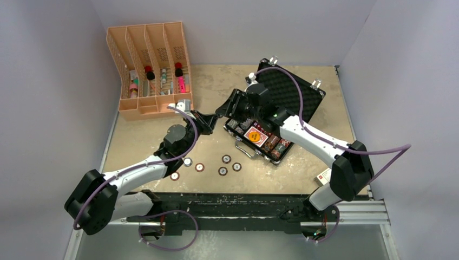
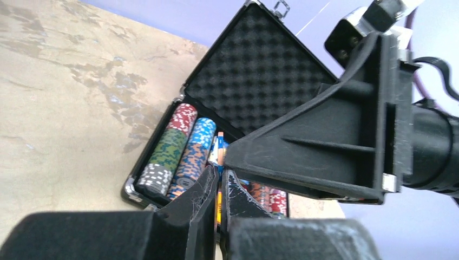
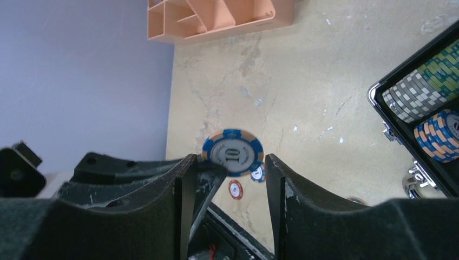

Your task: Pack up texas hold em set

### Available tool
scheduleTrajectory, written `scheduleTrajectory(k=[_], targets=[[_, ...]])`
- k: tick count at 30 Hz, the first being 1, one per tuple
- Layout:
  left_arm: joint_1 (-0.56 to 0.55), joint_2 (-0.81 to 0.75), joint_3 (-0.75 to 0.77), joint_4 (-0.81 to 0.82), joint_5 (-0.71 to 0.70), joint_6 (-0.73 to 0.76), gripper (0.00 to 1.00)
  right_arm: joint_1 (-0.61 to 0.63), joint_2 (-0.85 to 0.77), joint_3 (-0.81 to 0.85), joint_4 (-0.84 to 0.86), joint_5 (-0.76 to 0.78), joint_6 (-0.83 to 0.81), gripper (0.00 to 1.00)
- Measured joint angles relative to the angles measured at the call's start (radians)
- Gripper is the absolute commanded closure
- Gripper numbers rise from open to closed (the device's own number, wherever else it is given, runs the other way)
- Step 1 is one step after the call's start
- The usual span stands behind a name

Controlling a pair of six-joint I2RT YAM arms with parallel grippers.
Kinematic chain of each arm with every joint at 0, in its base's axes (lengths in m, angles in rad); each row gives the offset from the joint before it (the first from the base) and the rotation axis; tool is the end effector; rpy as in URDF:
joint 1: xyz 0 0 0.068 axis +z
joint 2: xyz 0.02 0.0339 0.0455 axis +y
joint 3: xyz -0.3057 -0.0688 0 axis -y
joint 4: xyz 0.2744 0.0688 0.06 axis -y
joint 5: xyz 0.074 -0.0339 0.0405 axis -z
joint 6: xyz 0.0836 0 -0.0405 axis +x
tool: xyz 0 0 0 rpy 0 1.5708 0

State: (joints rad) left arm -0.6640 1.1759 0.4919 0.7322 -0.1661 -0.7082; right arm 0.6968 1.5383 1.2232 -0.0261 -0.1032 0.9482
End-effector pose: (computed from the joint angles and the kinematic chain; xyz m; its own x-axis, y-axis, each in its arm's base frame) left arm 0.2521 -0.1797 0.2763 -0.2819 -0.5940 -0.7535 0.3875 0.6479 -0.6558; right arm 0.3301 0.2875 0.3385 -0.7287 0.4438 -0.5215 -0.2072 0.5830 0.7856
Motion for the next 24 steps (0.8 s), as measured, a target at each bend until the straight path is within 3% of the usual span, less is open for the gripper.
scheduleTrajectory(k=[6, 10, 15, 20, 24], targets=[[0.002, -0.013, 0.072, -0.138, -0.019, 0.051, 1.0, -0.065, -0.056, -0.041, 0.055, -0.086, -0.115, 0.25], [0.014, -0.048, 0.154, -0.256, 0.046, 0.069, 1.0, -0.124, -0.143, -0.057, 0.111, -0.154, -0.283, 0.26], [0.089, -0.097, 0.25, -0.366, 0.264, 0.062, 1.0, -0.138, -0.273, -0.064, 0.185, -0.294, -0.479, 0.27], [0.192, -0.135, 0.31, -0.386, 0.499, 0.028, 1.0, -0.136, -0.375, -0.08, 0.254, -0.407, -0.55, 0.28], [0.206, -0.167, 0.318, -0.372, 0.629, 0.012, 1.0, -0.136, -0.371, -0.079, 0.274, -0.498, -0.562, 0.34]])
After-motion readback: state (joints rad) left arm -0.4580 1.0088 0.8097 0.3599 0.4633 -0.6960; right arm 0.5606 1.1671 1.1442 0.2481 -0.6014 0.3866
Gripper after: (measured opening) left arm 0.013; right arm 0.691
